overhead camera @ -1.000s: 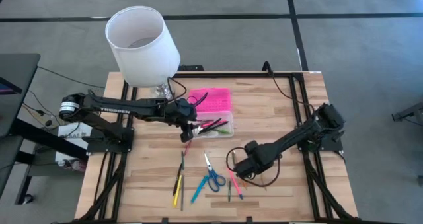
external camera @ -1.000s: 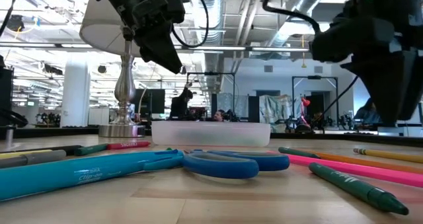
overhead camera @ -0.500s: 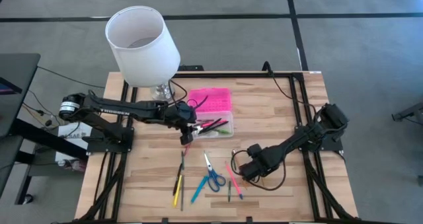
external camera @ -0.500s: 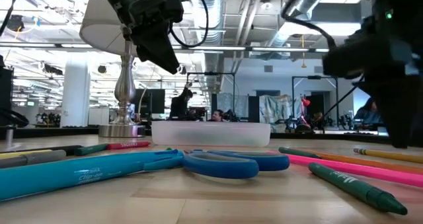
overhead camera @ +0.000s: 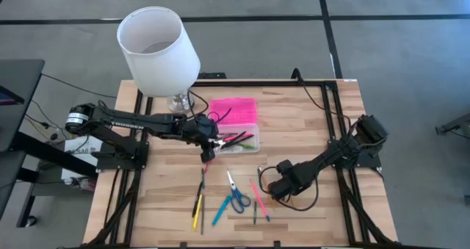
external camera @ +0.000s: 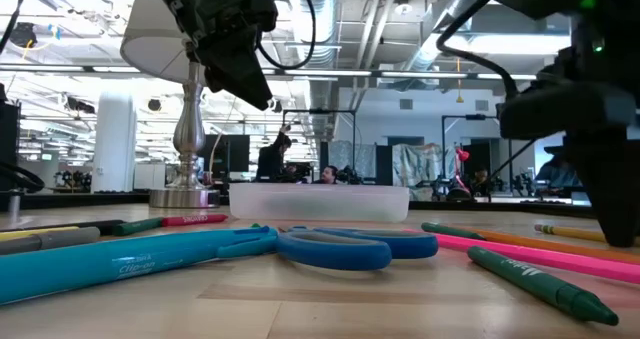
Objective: Pick & place school supplies into a supply box
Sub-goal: Put the light yellow pencil into the supply box
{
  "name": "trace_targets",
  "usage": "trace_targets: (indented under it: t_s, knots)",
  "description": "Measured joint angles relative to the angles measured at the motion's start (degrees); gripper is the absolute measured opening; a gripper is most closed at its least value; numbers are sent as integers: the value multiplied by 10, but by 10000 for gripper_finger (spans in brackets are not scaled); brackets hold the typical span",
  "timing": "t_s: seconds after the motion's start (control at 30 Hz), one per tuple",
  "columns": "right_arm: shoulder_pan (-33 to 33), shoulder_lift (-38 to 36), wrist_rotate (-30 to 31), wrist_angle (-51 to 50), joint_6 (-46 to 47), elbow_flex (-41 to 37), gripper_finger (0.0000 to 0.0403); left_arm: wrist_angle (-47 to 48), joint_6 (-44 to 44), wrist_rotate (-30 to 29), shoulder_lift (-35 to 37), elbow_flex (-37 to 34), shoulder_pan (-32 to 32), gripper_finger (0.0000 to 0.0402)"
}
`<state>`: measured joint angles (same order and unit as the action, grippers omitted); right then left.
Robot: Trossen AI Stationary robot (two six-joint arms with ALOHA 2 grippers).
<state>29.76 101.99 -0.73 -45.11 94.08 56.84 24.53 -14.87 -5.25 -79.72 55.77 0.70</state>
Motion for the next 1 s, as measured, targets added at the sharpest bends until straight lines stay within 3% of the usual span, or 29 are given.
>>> trace_targets:
  t_s: [0.47,1.0]
  knots:
    - [5,1,-5,8,0,-8,111,5,-8,-2,0,0,-8,146]
    - [6,2,-6,-2,-66,-8,5,4,-10,-15,0,0,-8,146]
